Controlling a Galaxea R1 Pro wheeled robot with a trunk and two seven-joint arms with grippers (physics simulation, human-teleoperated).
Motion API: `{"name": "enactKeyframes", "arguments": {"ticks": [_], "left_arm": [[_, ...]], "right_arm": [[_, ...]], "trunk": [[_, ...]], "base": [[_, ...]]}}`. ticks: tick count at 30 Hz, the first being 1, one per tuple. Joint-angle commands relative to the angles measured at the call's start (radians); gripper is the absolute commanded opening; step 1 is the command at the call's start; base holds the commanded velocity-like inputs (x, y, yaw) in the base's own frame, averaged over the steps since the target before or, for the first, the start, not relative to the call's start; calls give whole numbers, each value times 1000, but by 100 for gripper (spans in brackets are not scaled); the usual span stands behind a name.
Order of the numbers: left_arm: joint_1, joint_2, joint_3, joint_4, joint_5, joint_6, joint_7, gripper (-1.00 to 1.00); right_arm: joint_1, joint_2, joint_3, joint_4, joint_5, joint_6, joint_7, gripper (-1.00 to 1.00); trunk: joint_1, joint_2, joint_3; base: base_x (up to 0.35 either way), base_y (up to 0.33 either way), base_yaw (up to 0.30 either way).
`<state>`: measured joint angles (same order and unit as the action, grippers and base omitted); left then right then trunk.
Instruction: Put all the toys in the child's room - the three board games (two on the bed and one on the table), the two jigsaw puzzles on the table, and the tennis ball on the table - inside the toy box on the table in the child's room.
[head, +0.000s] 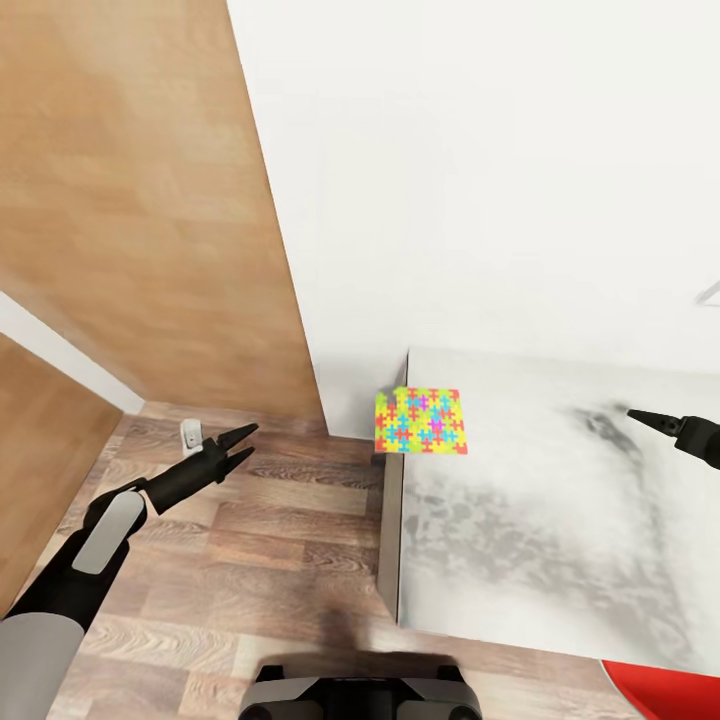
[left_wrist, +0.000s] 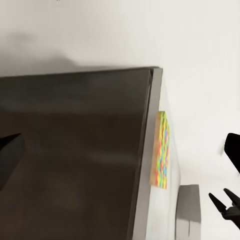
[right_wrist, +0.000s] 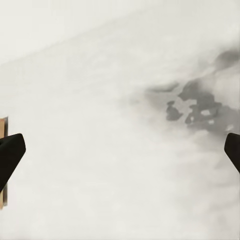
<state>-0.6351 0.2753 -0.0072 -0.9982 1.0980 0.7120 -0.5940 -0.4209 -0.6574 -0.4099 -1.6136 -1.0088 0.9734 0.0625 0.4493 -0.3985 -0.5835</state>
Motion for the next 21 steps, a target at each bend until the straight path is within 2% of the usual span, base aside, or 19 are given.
{"name": "enactKeyframes", "arguments": {"ticks": [1,10,21], "left_arm": [[-1,0,-1,1,5,5,0,100],[-3,-7,-3,7,2,-4,0,100],[-16,-19,-3,61,0,-35,-1,100]], "right_arm": [[-1,0,-1,0,6,5,7,100],[-1,0,-1,0,6,5,7,100],[-1,-1,-1,0,6,5,7,100]], "trunk": [[1,-2,-1],[1,-2,-1],[1,-2,-1]], "base": [[101,1,0],[60,0,0],[11,0,0]]}}
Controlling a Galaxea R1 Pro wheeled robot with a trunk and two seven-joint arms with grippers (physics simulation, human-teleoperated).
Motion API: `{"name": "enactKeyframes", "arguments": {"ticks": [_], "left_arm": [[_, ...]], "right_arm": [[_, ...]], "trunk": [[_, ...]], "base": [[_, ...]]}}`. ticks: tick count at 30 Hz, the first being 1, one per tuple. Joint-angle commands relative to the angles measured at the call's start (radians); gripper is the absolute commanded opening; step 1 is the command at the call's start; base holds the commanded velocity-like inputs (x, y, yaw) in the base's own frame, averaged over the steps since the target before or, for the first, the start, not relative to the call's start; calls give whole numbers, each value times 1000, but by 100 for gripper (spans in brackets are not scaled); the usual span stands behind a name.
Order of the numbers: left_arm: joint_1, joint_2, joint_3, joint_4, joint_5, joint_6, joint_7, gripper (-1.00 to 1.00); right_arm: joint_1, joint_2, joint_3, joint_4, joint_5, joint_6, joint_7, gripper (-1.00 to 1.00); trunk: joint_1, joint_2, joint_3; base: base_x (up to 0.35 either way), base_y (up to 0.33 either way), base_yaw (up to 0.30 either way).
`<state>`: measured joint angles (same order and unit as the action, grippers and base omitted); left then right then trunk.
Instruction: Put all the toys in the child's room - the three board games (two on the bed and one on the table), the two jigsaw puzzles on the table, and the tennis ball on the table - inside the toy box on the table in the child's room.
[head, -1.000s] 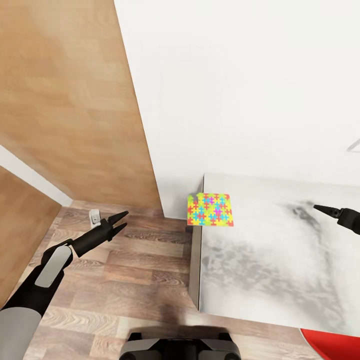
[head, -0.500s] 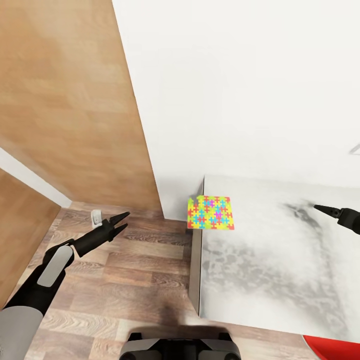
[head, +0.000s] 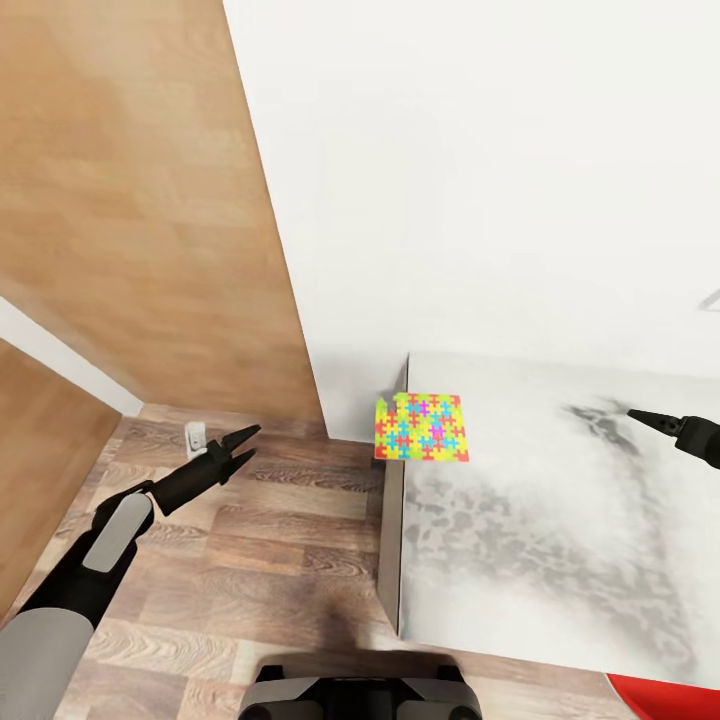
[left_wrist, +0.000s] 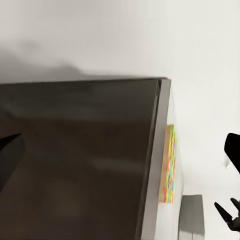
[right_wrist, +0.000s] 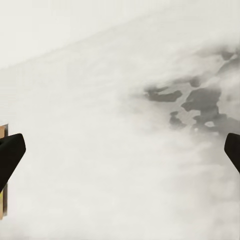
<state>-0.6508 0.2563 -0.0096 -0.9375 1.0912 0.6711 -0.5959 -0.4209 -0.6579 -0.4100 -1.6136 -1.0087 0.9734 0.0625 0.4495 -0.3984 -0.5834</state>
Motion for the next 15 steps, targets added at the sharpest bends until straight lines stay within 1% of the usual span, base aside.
{"name": "enactKeyframes", "arguments": {"ticks": [1,3,4,6,9,10,13,14,15], "left_arm": [[-9,-4,-1,14,6,1,0,100],[-34,-14,-2,54,-3,-14,-1,100],[-34,-14,-2,54,-3,-14,-1,100],[-65,-25,-2,113,-27,-42,-6,100],[-111,-43,-2,207,-79,-88,-29,100],[-111,-43,-2,207,-79,-88,-29,100],[-149,-58,-2,281,-128,-119,-68,100],[-157,-61,-2,297,-140,-126,-79,100],[-157,-61,-2,297,-140,-126,-79,100]], "right_arm": [[-1,0,-1,0,6,5,7,100],[-1,0,-1,0,6,5,7,100],[-1,0,-1,0,6,5,7,100],[-1,0,-1,0,6,6,7,100],[-1,0,-1,0,6,6,8,100],[-1,0,-1,0,6,6,8,100],[-1,0,0,0,5,7,8,100],[-1,1,0,0,5,7,8,100],[-1,1,0,0,5,7,8,100]], "trunk": [[1,-2,-1],[1,-2,-1],[1,-2,-1],[1,-2,-1],[1,-2,-1],[1,-2,-1],[1,-2,-1],[1,-2,-1],[1,-2,-1]], "base": [[3,0,-11],[2,0,-58],[2,0,-78],[1,0,-134],[1,0,-195],[1,0,-210],[0,0,-173],[0,0,-113],[0,0,-113]]}}
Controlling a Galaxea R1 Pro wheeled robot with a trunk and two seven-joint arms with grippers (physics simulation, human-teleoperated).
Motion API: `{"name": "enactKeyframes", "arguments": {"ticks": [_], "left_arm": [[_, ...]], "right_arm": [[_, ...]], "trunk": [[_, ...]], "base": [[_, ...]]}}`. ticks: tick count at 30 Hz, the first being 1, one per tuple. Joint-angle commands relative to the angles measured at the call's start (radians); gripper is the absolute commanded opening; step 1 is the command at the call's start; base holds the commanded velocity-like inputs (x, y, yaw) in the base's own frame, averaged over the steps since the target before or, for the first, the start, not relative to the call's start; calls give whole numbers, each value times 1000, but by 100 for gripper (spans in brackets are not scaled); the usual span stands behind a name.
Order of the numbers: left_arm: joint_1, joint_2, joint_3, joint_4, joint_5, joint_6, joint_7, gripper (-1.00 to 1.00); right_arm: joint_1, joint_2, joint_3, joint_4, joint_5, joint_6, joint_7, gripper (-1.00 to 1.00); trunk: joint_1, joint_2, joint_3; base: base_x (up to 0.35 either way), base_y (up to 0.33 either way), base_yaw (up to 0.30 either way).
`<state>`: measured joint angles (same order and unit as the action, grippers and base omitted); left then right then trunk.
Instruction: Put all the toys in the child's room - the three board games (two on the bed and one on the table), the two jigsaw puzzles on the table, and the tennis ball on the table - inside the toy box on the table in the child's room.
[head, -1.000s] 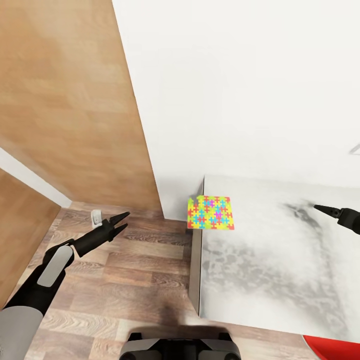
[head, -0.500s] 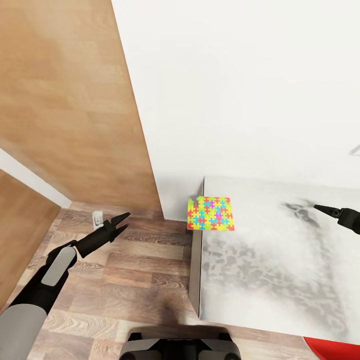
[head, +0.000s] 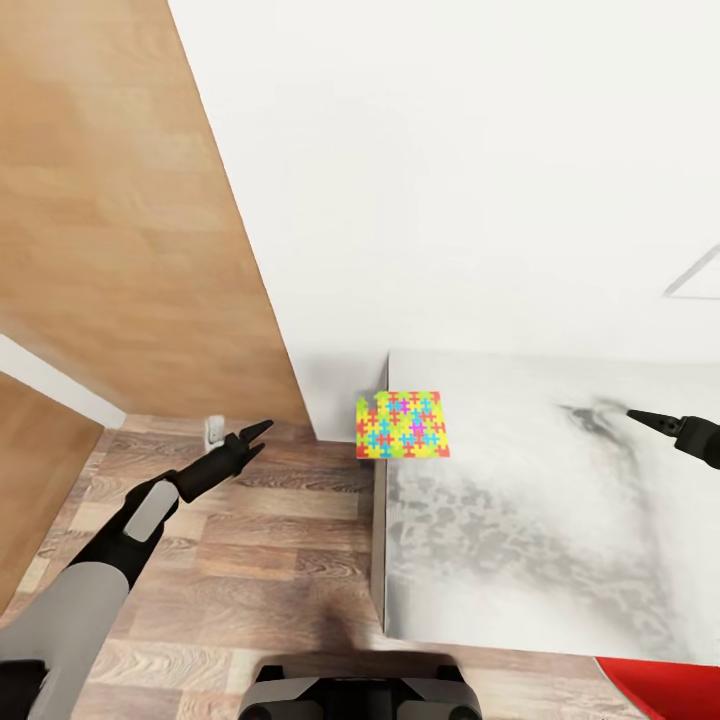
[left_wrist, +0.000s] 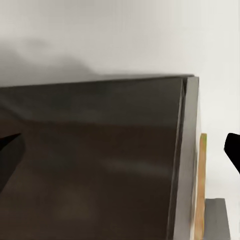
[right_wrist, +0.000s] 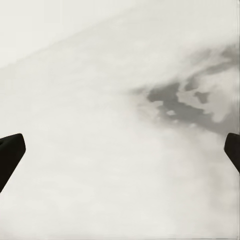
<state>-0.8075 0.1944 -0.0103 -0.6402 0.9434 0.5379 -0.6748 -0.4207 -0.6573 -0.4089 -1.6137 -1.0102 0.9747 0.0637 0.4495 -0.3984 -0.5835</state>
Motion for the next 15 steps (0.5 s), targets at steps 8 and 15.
{"name": "enactKeyframes", "arguments": {"ticks": [8,15], "left_arm": [[-28,-10,-1,53,-28,-15,-37,100],[-33,-13,0,62,-34,-19,-43,100]], "right_arm": [[-1,1,1,0,6,6,7,100],[-1,1,1,0,6,6,8,100]], "trunk": [[1,-2,-1],[1,-2,-1]], "base": [[0,0,-50],[0,0,-14]]}}
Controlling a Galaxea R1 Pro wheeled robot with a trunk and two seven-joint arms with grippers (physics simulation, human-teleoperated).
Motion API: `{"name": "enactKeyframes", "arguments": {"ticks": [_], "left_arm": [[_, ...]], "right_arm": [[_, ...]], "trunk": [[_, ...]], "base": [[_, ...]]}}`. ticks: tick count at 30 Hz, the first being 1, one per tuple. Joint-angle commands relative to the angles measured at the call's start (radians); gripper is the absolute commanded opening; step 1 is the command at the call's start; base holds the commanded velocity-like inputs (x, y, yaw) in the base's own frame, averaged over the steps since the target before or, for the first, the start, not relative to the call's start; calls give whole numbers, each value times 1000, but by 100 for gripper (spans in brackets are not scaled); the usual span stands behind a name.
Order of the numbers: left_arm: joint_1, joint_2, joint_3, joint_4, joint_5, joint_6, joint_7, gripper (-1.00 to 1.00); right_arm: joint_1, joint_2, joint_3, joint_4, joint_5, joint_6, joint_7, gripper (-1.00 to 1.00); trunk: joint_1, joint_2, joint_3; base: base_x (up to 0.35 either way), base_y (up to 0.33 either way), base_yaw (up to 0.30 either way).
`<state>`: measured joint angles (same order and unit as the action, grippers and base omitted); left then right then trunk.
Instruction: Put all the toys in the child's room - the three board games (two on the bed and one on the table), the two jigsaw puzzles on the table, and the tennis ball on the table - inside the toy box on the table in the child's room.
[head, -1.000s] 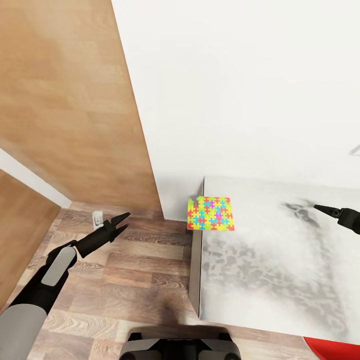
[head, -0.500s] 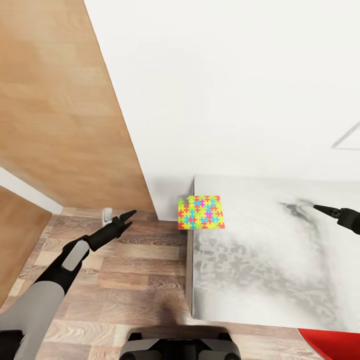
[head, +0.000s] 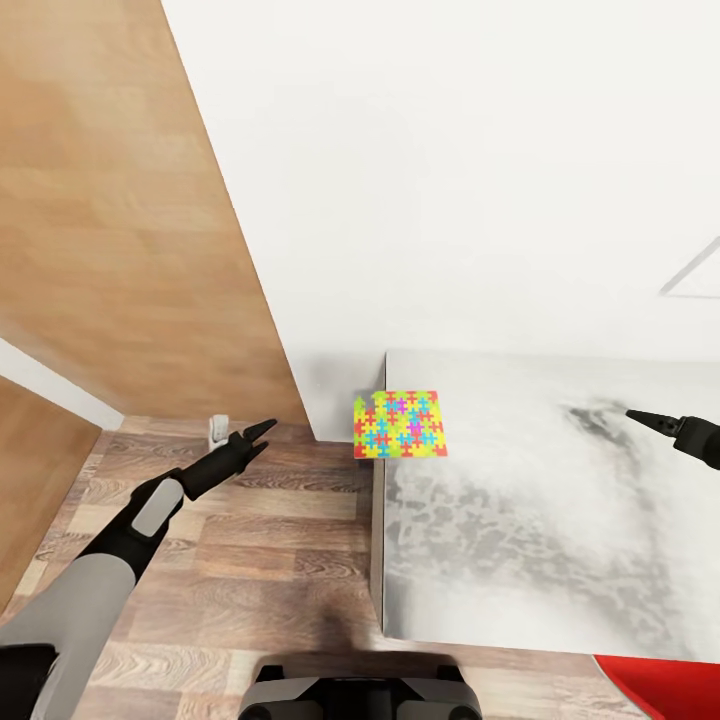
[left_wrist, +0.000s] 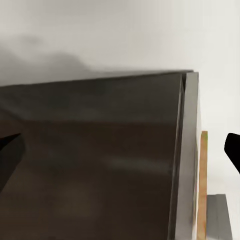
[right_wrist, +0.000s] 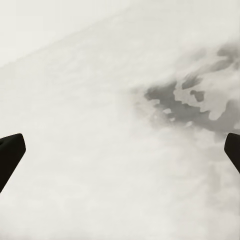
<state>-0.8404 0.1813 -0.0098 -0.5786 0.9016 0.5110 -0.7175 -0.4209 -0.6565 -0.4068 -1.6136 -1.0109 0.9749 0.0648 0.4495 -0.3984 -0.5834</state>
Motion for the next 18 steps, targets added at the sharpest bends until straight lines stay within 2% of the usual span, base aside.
{"name": "enactKeyframes", "arguments": {"ticks": [1,8,18], "left_arm": [[-1,0,-1,1,7,7,-1,100],[-4,-14,-2,4,3,6,-2,100],[-5,-25,-2,1,5,9,-6,100]], "right_arm": [[-1,0,-1,0,6,5,7,100],[-1,0,-1,0,6,5,7,100],[-1,0,0,0,6,5,7,100]], "trunk": [[1,-2,-1],[1,-2,-1],[1,-2,-1]], "base": [[0,0,-6],[0,0,-21],[0,0,-151]]}}
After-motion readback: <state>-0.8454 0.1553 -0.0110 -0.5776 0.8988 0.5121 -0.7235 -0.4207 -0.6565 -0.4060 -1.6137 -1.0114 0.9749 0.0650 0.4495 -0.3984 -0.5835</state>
